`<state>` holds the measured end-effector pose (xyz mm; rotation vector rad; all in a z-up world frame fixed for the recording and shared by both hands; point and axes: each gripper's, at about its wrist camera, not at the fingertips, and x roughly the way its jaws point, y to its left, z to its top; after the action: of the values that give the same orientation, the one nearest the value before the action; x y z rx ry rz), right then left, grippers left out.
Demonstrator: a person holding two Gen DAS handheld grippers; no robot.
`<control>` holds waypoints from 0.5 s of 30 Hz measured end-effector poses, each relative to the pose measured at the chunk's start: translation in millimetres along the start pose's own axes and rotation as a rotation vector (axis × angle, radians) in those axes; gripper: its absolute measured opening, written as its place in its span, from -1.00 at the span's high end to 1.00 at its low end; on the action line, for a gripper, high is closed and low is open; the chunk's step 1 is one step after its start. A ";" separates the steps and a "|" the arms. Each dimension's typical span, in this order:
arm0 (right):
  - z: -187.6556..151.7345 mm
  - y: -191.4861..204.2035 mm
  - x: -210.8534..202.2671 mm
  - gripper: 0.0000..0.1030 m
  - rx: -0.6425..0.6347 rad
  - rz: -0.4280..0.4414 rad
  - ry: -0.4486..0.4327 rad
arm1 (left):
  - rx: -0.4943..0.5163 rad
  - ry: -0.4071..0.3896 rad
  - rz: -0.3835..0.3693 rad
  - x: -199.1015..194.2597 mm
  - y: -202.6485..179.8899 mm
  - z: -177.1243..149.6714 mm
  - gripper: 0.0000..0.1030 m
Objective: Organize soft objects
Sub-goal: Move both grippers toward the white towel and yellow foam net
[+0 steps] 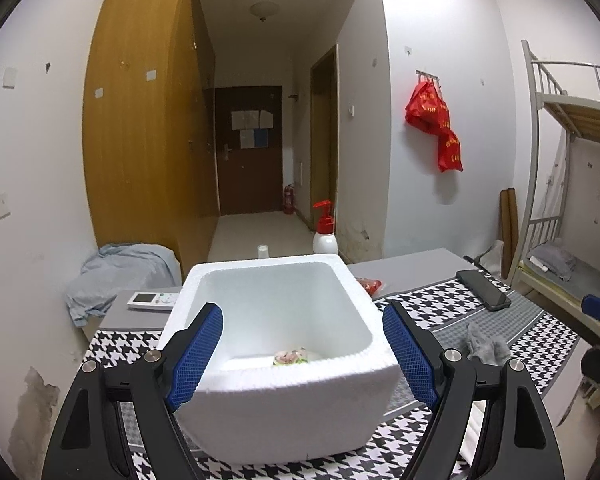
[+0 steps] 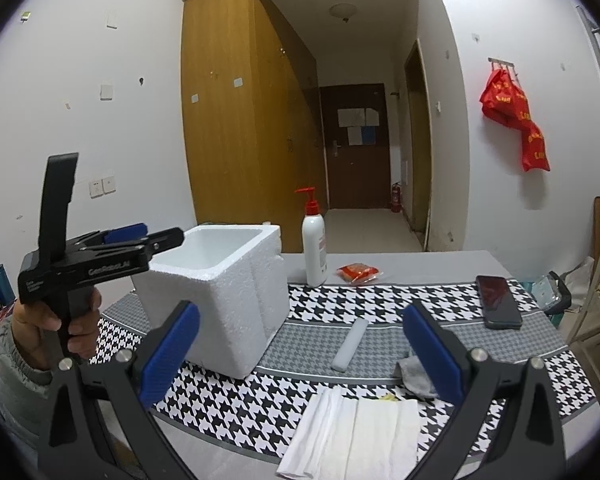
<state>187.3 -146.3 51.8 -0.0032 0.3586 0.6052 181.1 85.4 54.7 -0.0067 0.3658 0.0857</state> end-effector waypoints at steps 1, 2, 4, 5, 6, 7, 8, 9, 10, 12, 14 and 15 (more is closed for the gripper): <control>0.0 -0.4 -3.5 -0.99 -0.001 -0.007 -0.007 | -0.001 -0.001 0.001 -2.7 -0.9 -1.2 -0.62; -0.1 -1.3 -5.9 -0.99 0.001 -0.012 -0.012 | -0.004 -0.002 -0.002 -6.0 -0.9 -2.4 -0.62; -0.7 -3.5 -11.6 -0.99 0.005 -0.027 -0.024 | -0.011 -0.008 -0.008 -14.0 0.0 -5.1 -0.62; -1.3 -4.2 -13.6 -0.99 0.005 -0.033 -0.029 | -0.013 -0.013 -0.009 -17.7 -0.1 -5.7 -0.62; -2.2 -5.3 -16.8 -0.99 0.004 -0.037 -0.036 | -0.012 -0.020 -0.008 -21.9 -0.7 -6.4 -0.62; -2.8 -5.9 -18.9 -0.99 0.005 -0.038 -0.040 | -0.008 -0.029 -0.007 -26.2 -2.4 -6.9 -0.62; -3.4 -6.9 -20.7 -0.99 0.007 -0.040 -0.044 | -0.005 -0.036 -0.006 -30.0 -3.8 -7.2 -0.62; -4.1 -7.6 -22.9 -0.99 0.008 -0.040 -0.048 | -0.002 -0.045 -0.008 -34.1 -5.4 -7.6 -0.63; -4.9 -7.9 -25.2 -0.99 0.007 -0.040 -0.052 | -0.003 -0.051 -0.013 -37.8 -7.0 -8.0 -0.65; -5.6 -7.7 -28.0 -0.99 0.005 -0.039 -0.055 | -0.006 -0.061 -0.030 -43.9 -10.0 -9.9 -0.82; -7.0 -7.8 -32.4 -0.99 0.008 -0.039 -0.066 | -0.004 -0.080 -0.038 -50.7 -12.5 -12.5 -0.84; -7.7 -7.7 -34.4 -0.99 0.007 -0.038 -0.071 | -0.005 -0.086 -0.037 -52.4 -12.9 -13.9 -0.85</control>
<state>162.8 -172.6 55.2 0.0184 0.2914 0.5646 128.5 67.9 60.3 -0.0150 0.2796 0.0506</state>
